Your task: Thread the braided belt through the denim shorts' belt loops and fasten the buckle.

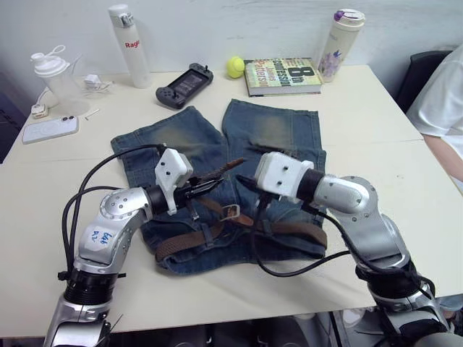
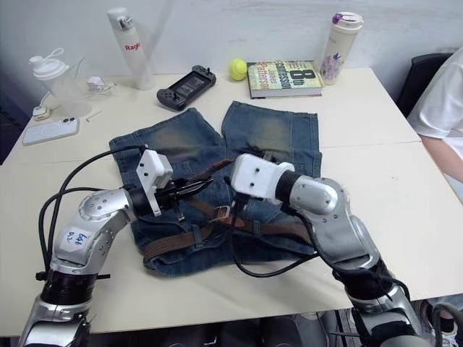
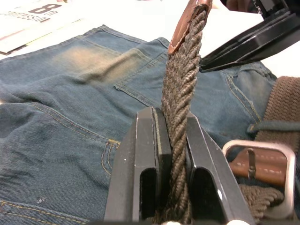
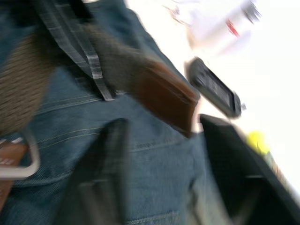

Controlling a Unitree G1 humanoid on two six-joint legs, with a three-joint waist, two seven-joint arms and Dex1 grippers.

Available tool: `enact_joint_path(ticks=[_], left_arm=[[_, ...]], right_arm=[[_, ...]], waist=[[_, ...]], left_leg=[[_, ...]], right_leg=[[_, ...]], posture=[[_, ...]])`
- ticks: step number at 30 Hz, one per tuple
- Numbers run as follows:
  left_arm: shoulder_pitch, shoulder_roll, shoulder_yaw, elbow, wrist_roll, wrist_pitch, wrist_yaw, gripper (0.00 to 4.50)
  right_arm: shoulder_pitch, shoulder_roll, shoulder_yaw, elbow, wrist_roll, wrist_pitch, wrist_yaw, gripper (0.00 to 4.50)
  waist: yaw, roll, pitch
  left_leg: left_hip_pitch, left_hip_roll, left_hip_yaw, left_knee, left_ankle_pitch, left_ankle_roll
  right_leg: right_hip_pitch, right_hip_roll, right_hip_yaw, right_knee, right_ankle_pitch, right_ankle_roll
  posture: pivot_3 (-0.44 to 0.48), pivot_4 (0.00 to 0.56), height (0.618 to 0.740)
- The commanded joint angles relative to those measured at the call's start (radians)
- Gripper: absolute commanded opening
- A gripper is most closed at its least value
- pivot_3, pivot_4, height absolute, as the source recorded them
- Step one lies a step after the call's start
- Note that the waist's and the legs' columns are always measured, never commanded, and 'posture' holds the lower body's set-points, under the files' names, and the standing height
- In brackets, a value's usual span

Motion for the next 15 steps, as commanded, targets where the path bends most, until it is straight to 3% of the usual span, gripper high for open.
enact_joint_path(ticks=[1, 7, 10, 14, 15], left_arm=[[0.017, -0.048, 0.063, -0.039, -0.068, 0.016, 0.049, 0.23], [0.055, -0.083, 0.087, -0.076, -0.137, 0.038, 0.053, 0.23], [0.065, -0.086, 0.082, -0.087, -0.151, 0.038, 0.047, 0.23], [0.063, -0.083, 0.076, -0.094, -0.16, 0.034, 0.042, 0.23], [0.059, -0.081, 0.078, -0.096, -0.164, 0.037, 0.042, 0.23]], right_arm=[[0.034, -0.021, -0.171, -0.066, 0.127, 0.201, 0.015, 3.08], [0.076, 0.062, -0.22, -0.142, 0.326, 0.461, -0.003, 3.08], [0.06, 0.146, -0.187, -0.174, 0.421, 0.561, -0.028, 2.22], [0.064, 0.16, -0.078, -0.17, 0.457, 0.61, -0.059, 0.23], [0.07, 0.158, -0.059, -0.162, 0.46, 0.613, -0.07, 0.03]], waist=[[0.002, 0.0, 0.0], [-0.009, 0.0, 0.0], [-0.009, 0.0, 0.0], [-0.003, 0.0, 0.0], [0.001, 0.0, 0.0]], left_leg=[[0.0, 0.0, -0.001, 0.0, 0.0, 0.0], [0.0, 0.001, -0.001, -0.001, 0.0, 0.0], [0.001, 0.002, -0.001, -0.002, 0.001, -0.001], [0.0, 0.001, -0.001, -0.002, 0.0, -0.001], [0.0, 0.0, -0.001, -0.002, 0.0, 0.0]], right_leg=[[0.0, 0.0, 0.0, 0.0, 0.0, 0.0], [0.0, -0.001, 0.0, 0.0, 0.0, 0.0], [-0.001, 0.0, 0.0, 0.0, 0.0, -0.001], [-0.001, -0.001, 0.001, 0.0, 0.0, -0.001], [0.0, -0.001, 0.0, 0.0, 0.0, -0.001]], posture=[[0.0, 0.15, 0.74], [0.0, 0.15, 0.74], [0.0, 0.15, 0.74], [0.0, 0.15, 0.74], [0.0, 0.15, 0.74]])
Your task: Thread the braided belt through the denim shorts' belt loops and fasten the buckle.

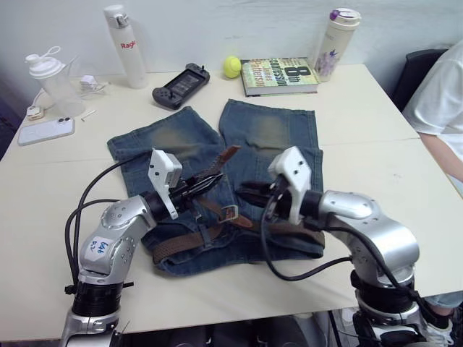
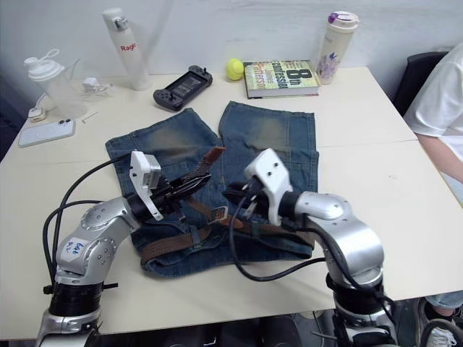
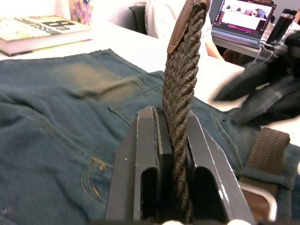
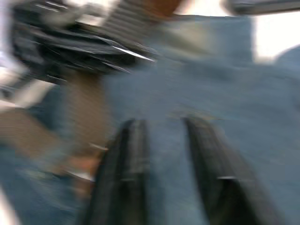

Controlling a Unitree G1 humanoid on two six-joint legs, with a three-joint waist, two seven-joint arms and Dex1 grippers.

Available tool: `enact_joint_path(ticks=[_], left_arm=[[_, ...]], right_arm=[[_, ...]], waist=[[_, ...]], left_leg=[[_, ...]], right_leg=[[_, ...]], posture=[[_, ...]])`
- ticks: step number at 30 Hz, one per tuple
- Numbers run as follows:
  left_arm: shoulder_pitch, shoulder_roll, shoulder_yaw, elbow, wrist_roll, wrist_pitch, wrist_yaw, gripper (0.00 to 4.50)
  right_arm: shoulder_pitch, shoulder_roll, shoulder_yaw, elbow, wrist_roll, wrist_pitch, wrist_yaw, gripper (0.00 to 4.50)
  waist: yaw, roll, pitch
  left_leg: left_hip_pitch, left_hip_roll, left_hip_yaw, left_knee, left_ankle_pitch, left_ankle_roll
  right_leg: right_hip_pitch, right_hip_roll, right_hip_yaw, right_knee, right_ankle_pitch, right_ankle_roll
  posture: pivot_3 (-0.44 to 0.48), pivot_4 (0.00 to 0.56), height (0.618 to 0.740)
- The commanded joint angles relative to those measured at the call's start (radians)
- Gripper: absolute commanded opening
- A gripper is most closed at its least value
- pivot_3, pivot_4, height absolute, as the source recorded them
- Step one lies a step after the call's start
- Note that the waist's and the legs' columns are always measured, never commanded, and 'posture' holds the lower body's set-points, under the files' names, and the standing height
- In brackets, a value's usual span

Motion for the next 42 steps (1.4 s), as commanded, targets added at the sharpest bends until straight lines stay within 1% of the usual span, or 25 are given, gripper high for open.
enact_joint_path(ticks=[1, 3, 6, 8, 9, 16, 19, 21, 26, 29, 33, 34, 35, 36, 37, 38, 39, 41, 42], left_arm=[[-0.015, 0.004, 0.016, -0.055, -0.035, -0.007, -0.005, 0.23], [-0.029, 0.003, 0.027, -0.061, -0.048, 0.0, 0.002, 0.23], [-0.057, 0.002, 0.037, -0.076, -0.064, 0.009, 0.018, 0.23], [-0.079, -0.001, 0.052, -0.088, -0.088, 0.024, 0.033, 0.23], [-0.099, -0.002, 0.072, -0.098, -0.124, 0.046, 0.046, 0.23], [-0.162, 0.025, 0.173, -0.11, -0.278, 0.145, 0.1, 0.23], [-0.154, 0.055, 0.231, -0.095, -0.334, 0.182, 0.115, 0.23], [-0.121, 0.085, 0.239, -0.1, -0.338, 0.193, 0.099, 0.23], [0.07, 0.162, 0.178, -0.106, -0.224, 0.12, 0.015, 0.23], [0.112, 0.156, 0.149, -0.097, -0.176, 0.071, 0.008, 0.23], [0.113, 0.126, 0.139, -0.082, -0.16, 0.046, 0.029, 0.23], [0.109, 0.121, 0.137, -0.08, -0.159, 0.044, 0.03, 0.23], [0.106, 0.117, 0.134, -0.078, -0.156, 0.043, 0.032, 0.23], [0.104, 0.113, 0.132, -0.078, -0.158, 0.043, 0.034, 0.23], [0.104, 0.112, 0.132, -0.078, -0.158, 0.044, 0.035, 0.23], [0.106, 0.11, 0.134, -0.079, -0.16, 0.046, 0.036, 0.23], [0.113, 0.111, 0.138, -0.078, -0.162, 0.047, 0.034, 0.23], [0.134, 0.121, 0.147, -0.075, -0.155, 0.041, 0.025, 0.23], [0.145, 0.128, 0.151, -0.071, -0.149, 0.035, 0.019, 0.23]], right_arm=[[0.014, -0.019, 0.063, -0.015, 0.023, 0.011, -0.033, 0.03], [0.03, -0.032, 0.105, -0.001, 0.022, 0.006, -0.045, 0.03], [0.06, -0.071, 0.2, 0.056, -0.017, -0.023, -0.074, 0.03], [0.075, -0.077, 0.232, 0.102, -0.039, -0.059, -0.101, 0.03], [0.083, -0.085, 0.252, 0.124, -0.052, -0.075, -0.11, 0.03], [0.116, -0.11, 0.307, 0.192, -0.076, -0.134, -0.134, 0.03], [0.115, -0.125, 0.335, 0.202, -0.093, -0.156, -0.137, 0.03], [0.115, -0.121, 0.337, 0.206, -0.092, -0.162, -0.141, 0.03], [0.118, -0.134, 0.305, 0.184, -0.065, -0.197, -0.12, 0.03], [0.111, -0.129, 0.239, 0.139, -0.012, -0.228, -0.09, 0.03], [0.103, -0.12, 0.181, 0.089, 0.023, -0.234, -0.095, 0.03], [0.101, -0.119, 0.172, 0.082, 0.023, -0.236, -0.103, 0.66], [0.098, -0.116, 0.153, 0.07, 0.038, -0.225, -0.108, 0.87], [0.099, -0.112, 0.126, 0.051, 0.064, -0.206, -0.108, 1.28], [0.1, -0.11, 0.102, 0.033, 0.087, -0.189, -0.109, 1.79], [0.102, -0.111, 0.082, 0.016, 0.104, -0.177, -0.11, 2.19], [0.104, -0.116, 0.062, 0.002, 0.12, -0.164, -0.11, 2.72], [0.11, -0.142, 0.046, -0.016, 0.126, -0.146, -0.112, 3.6], [0.114, -0.16, 0.05, -0.026, 0.124, -0.146, -0.106, 3.6]], waist=[[0.004, 0.0, 0.0], [0.003, 0.0, 0.0], [0.0, 0.0, 0.0], [-0.002, 0.0, 0.0], [-0.002, 0.0, 0.0], [-0.002, -0.001, 0.0], [-0.003, -0.001, 0.0], [-0.004, -0.001, 0.0], [-0.007, -0.001, -0.002], [0.007, -0.002, -0.002], [0.006, -0.002, -0.002], [0.003, -0.002, -0.002], [0.001, -0.002, -0.002], [0.0, -0.002, -0.002], [0.0, -0.002, -0.002], [-0.001, -0.002, -0.002], [-0.002, -0.002, -0.002], [-0.003, -0.002, -0.002], [-0.002, -0.002, -0.002]], left_leg=[[0.0, -0.001, 0.0, 0.0, 0.0, 0.0], [0.0, -0.001, 0.0, 0.001, 0.0, 0.001], [0.0, -0.001, 0.0, 0.001, 0.0, 0.001], [0.0, -0.001, 0.0, 0.0, 0.0, 0.001], [0.0, 0.0, 0.0, 0.0, 0.0, 0.0], [0.0, 0.0, 0.0, 0.0, 0.0, 0.0], [0.0, 0.0, 0.0, 0.001, 0.0, 0.0], [0.001, 0.001, 0.0, 0.0, 0.0, 0.0], [0.003, 0.001, 0.001, -0.001, 0.0, -0.001], [0.002, 0.0, 0.0, -0.001, 0.0, -0.001], [0.001, -0.001, 0.0, 0.0, -0.001, 0.0], [0.001, -0.001, -0.001, -0.001, -0.001, -0.001], [0.0, 0.0, -0.001, -0.001, -0.001, -0.001], [0.0, 0.0, -0.001, -0.001, -0.001, -0.001], [0.0, 0.001, -0.001, -0.001, -0.001, -0.001], [0.0, 0.001, -0.001, -0.001, -0.001, -0.001], [0.0, 0.001, 0.0, -0.002, -0.001, -0.001], [0.0, 0.001, 0.0, -0.002, -0.001, -0.001], [0.0, 0.001, 0.0, -0.002, -0.001, -0.001]], right_leg=[[0.0, 0.0, 0.0, 0.0, 0.0, 0.0], [0.0, -0.001, 0.0, 0.0, 0.0, 0.0], [0.0, -0.001, 0.0, 0.0, 0.0, 0.0], [0.0, -0.001, 0.0, 0.0, 0.0, 0.0], [0.0, 0.0, 0.0, 0.0, 0.0, 0.0], [0.0, 0.0, 0.0, 0.0, 0.0, 0.0], [0.001, 0.0, 0.0, 0.0, 0.0, 0.0], [0.001, 0.0, 0.001, 0.0, 0.0, 0.0], [0.001, 0.0, 0.001, 0.0, 0.0, 0.0], [0.002, 0.0, 0.001, -0.002, 0.0, 0.0], [0.001, -0.002, 0.001, -0.006, 0.0, 0.0], [0.001, -0.002, 0.001, -0.006, 0.0, 0.0], [0.001, -0.001, 0.001, -0.005, 0.0, 0.0], [0.001, -0.001, 0.001, -0.004, 0.0, 0.0], [0.001, -0.001, 0.0, -0.004, 0.0, 0.0], [0.001, -0.001, 0.0, -0.004, 0.0, 0.0], [0.001, -0.001, 0.0, -0.004, 0.0, 0.0], [0.001, -0.001, 0.0, -0.004, 0.0, 0.0], [0.001, -0.001, 0.0, -0.004, 0.0, 0.0]], posture=[[0.0, 0.15, 0.74], [0.0, 0.15, 0.74], [0.0, 0.15, 0.74], [0.0, 0.15, 0.74], [0.0, 0.15, 0.74], [0.0, 0.15, 0.74], [0.0, 0.15, 0.74], [0.0, 0.15, 0.74], [0.0, 0.15, 0.74], [0.0, 0.15, 0.74], [0.0, 0.15, 0.74], [0.0, 0.15, 0.74], [0.0, 0.15, 0.74], [0.0, 0.15, 0.74], [0.0, 0.15, 0.74], [0.0, 0.15, 0.74], [0.0, 0.15, 0.74], [0.0, 0.15, 0.74], [0.0, 0.15, 0.74]])
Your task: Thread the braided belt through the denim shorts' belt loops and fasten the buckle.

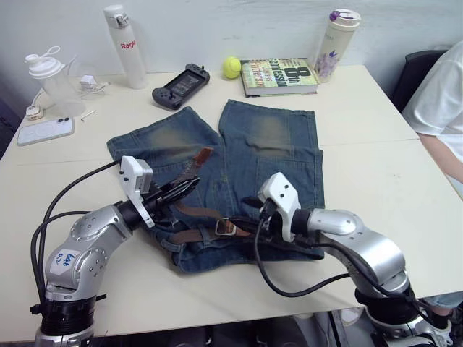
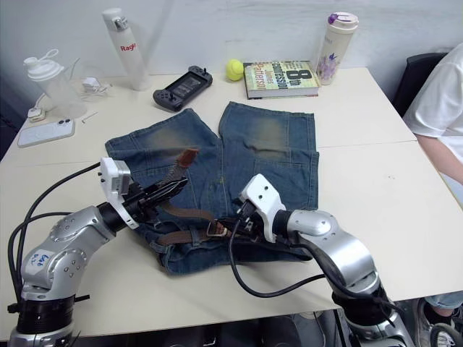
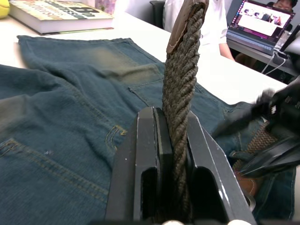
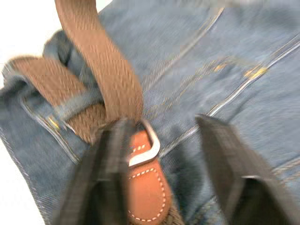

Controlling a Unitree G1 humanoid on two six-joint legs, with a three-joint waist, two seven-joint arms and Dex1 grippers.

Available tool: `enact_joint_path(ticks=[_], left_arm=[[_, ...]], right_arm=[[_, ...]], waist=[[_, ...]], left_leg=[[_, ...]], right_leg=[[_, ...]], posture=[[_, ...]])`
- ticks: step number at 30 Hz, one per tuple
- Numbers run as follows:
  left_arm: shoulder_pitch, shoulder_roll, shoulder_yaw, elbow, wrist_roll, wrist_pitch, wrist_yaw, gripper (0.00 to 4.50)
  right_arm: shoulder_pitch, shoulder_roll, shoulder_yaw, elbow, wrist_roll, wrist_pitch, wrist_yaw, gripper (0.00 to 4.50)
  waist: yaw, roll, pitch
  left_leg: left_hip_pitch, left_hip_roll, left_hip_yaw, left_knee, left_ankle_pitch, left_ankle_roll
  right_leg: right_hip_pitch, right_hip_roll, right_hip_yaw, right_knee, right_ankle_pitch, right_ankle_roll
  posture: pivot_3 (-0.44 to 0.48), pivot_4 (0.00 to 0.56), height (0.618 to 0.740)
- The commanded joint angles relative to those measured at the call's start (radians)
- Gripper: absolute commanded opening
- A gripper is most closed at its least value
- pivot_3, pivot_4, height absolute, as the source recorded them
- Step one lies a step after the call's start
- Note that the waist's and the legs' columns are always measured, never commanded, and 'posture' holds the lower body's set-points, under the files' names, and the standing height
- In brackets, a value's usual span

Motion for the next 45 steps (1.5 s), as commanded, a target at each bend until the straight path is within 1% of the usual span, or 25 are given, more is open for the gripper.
enact_joint_path(ticks=[1, 3, 6, 11, 12, 17, 23, 34, 38, 45], left_arm=[[0.035, 0.021, 0.028, -0.005, 0.013, -0.033, -0.02, 0.23], [0.057, 0.037, 0.029, 0.006, 0.033, -0.052, -0.035, 0.23], [0.085, 0.05, 0.032, 0.022, 0.052, -0.075, -0.045, 0.23], [0.114, 0.064, 0.053, 0.026, 0.054, -0.085, -0.051, 0.23], [0.116, 0.065, 0.054, 0.023, 0.053, -0.084, -0.05, 0.23], [0.122, 0.071, 0.058, 0.01, 0.049, -0.08, -0.05, 0.23], [0.125, 0.073, 0.057, 0.001, 0.047, -0.075, -0.05, 0.23], [0.109, 0.071, 0.04, 0.005, 0.059, -0.075, -0.043, 0.23], [0.104, 0.071, 0.036, 0.008, 0.061, -0.077, -0.045, 0.23], [0.03, 0.068, 0.032, 0.018, 0.053, -0.064, -0.04, 0.23]], right_arm=[[0.012, -0.051, -0.022, -0.068, 0.026, 0.013, 0.006, 3.6], [0.014, -0.039, -0.019, -0.077, 0.046, 0.024, -0.005, 3.6], [0.016, -0.021, 0.02, -0.081, 0.05, 0.028, -0.023, 2.7], [0.027, 0.0, 0.078, -0.039, 0.016, 0.014, -0.063, 0.39], [0.031, -0.008, 0.093, -0.033, 0.005, 0.009, -0.064, 0.01], [0.044, -0.029, 0.126, -0.004, -0.029, -0.008, -0.075, 0.01], [0.041, -0.037, 0.129, 0.007, -0.042, -0.01, -0.08, 0.01], [-0.035, 0.048, 0.197, 0.044, -0.048, -0.004, -0.096, 0.01], [-0.053, 0.061, 0.224, 0.059, -0.051, 0.002, -0.094, 0.01], [-0.058, 0.028, 0.264, 0.11, -0.086, 0.015, -0.095, 0.01]], waist=[[0.0, 0.0, 0.0], [0.0, 0.0, 0.0], [0.0, 0.0, 0.0], [0.0, 0.0, 0.0], [0.001, 0.0, 0.0], [0.0, 0.0, 0.0], [0.0, 0.0, 0.0], [-0.002, 0.0, 0.0], [-0.003, 0.0, 0.0], [-0.001, 0.0, 0.0]], left_leg=[[0.0, 0.0, 0.0, 0.0, 0.0, 0.0], [0.0, 0.0, 0.0, 0.0, 0.0, 0.0], [0.0, 0.0, 0.0, 0.0, 0.0, 0.0], [0.0, 0.0, 0.0, 0.0, 0.0, 0.0], [0.0, 0.0, 0.0, 0.0, 0.0, 0.0], [0.0, 0.0, 0.0, 0.0, 0.0, 0.001], [0.0, 0.0, 0.0, 0.0, 0.0, 0.0], [0.0, 0.0, 0.0, -0.001, 0.0, 0.0], [0.0, 0.0, 0.0, -0.001, 0.0, 0.0], [0.0, 0.0, 0.0, -0.001, 0.0, 0.0]], right_leg=[[0.0, 0.0, 0.0, 0.0, 0.0, 0.0], [0.0, 0.0, 0.0, 0.0, 0.0, 0.0], [0.0, 0.0, 0.0, 0.0, 0.0, 0.0], [0.0, -0.001, 0.0, -0.001, 0.0, 0.0], [0.0, -0.001, 0.0, -0.001, 0.0, 0.0], [0.0, -0.001, 0.0, -0.001, 0.0, 0.0], [0.0, -0.001, 0.0, -0.001, 0.0, 0.0], [-0.001, -0.001, 0.0, -0.001, 0.0, 0.0], [0.0, -0.001, 0.0, -0.001, 0.0, 0.0], [0.0, -0.001, 0.0, -0.001, 0.0, 0.0]], posture=[[0.0, 0.15, 0.74], [0.0, 0.15, 0.74], [0.0, 0.15, 0.74], [0.0, 0.15, 0.74], [0.0, 0.15, 0.74], [0.0, 0.15, 0.74], [0.0, 0.15, 0.74], [0.0, 0.15, 0.74], [0.0, 0.15, 0.74], [0.0, 0.15, 0.74]])
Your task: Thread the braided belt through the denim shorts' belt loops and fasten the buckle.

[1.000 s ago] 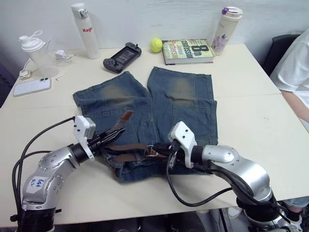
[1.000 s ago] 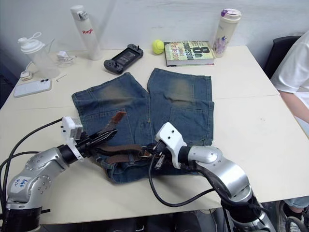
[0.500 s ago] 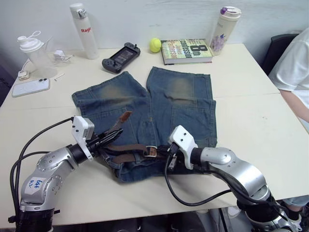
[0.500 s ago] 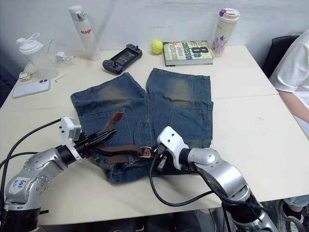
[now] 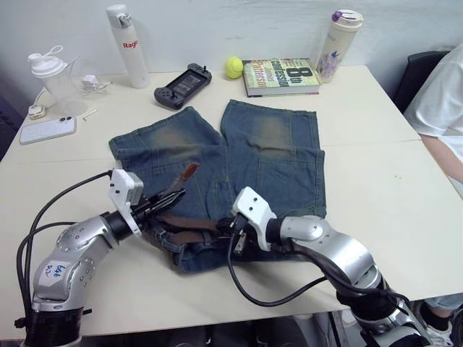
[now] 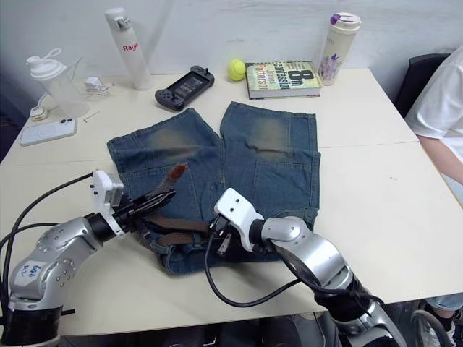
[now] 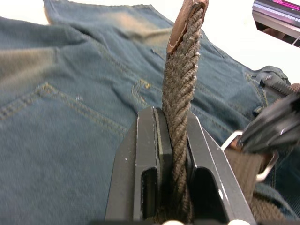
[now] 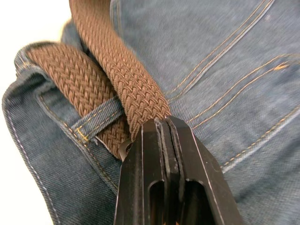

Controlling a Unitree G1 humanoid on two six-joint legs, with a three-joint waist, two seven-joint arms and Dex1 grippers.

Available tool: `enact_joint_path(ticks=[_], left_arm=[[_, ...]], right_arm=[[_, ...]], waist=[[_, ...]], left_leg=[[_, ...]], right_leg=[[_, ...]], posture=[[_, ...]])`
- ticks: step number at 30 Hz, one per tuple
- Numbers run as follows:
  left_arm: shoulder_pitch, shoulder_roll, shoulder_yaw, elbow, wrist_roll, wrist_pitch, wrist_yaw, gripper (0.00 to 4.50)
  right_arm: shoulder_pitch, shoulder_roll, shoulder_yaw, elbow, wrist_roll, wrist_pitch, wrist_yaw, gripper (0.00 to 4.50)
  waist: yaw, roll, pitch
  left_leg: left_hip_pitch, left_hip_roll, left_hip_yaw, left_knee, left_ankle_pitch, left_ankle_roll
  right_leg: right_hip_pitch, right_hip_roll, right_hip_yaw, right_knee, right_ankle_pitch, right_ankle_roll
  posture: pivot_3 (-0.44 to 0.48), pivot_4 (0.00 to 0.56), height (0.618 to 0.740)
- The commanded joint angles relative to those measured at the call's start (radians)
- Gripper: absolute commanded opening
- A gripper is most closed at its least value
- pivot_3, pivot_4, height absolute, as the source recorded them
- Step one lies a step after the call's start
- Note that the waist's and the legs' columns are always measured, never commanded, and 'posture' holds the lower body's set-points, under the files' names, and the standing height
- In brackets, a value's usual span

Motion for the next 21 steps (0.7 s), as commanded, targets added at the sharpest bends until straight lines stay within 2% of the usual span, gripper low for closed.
enact_joint_path(ticks=[1, 8, 13, 21], left_arm=[[-0.053, 0.01, 0.004, -0.027, -0.015, 0.005, -0.001, 0.23], [-0.166, 0.022, -0.028, -0.041, -0.023, 0.039, -0.022, 0.23], [-0.199, 0.023, -0.05, -0.019, -0.008, 0.035, -0.041, 0.23], [-0.111, 0.067, -0.029, -0.011, 0.021, -0.005, -0.098, 0.23]], right_arm=[[0.006, -0.02, 0.022, 0.019, -0.021, 0.017, 0.001, 0.01], [0.03, -0.1, 0.101, 0.036, -0.085, -0.032, 0.033, 0.01], [0.035, -0.129, 0.124, 0.02, -0.113, -0.075, 0.052, 0.01], [0.061, -0.136, 0.005, -0.074, -0.077, -0.034, 0.041, 0.01]], waist=[[0.0, 0.0, 0.0], [0.002, 0.0, 0.0], [0.003, 0.0, 0.0], [0.002, 0.0, 0.0]], left_leg=[[0.0, 0.0, 0.0, 0.0, 0.0, 0.0], [0.001, 0.0, 0.0, 0.0, 0.0, 0.0], [0.0, -0.001, 0.0, 0.0, 0.0, 0.0], [0.0, -0.001, 0.0, 0.0, 0.0, 0.0]], right_leg=[[0.0, 0.0, 0.0, 0.0, 0.0, 0.0], [0.001, 0.0, 0.0, 0.0, 0.0, 0.0], [0.001, 0.0, 0.0, 0.0, 0.0, 0.0], [0.001, 0.0, 0.0, 0.0, 0.0, 0.0]], posture=[[0.0, 0.15, 0.74], [0.0, 0.15, 0.74], [0.0, 0.15, 0.74], [0.0, 0.15, 0.74]])
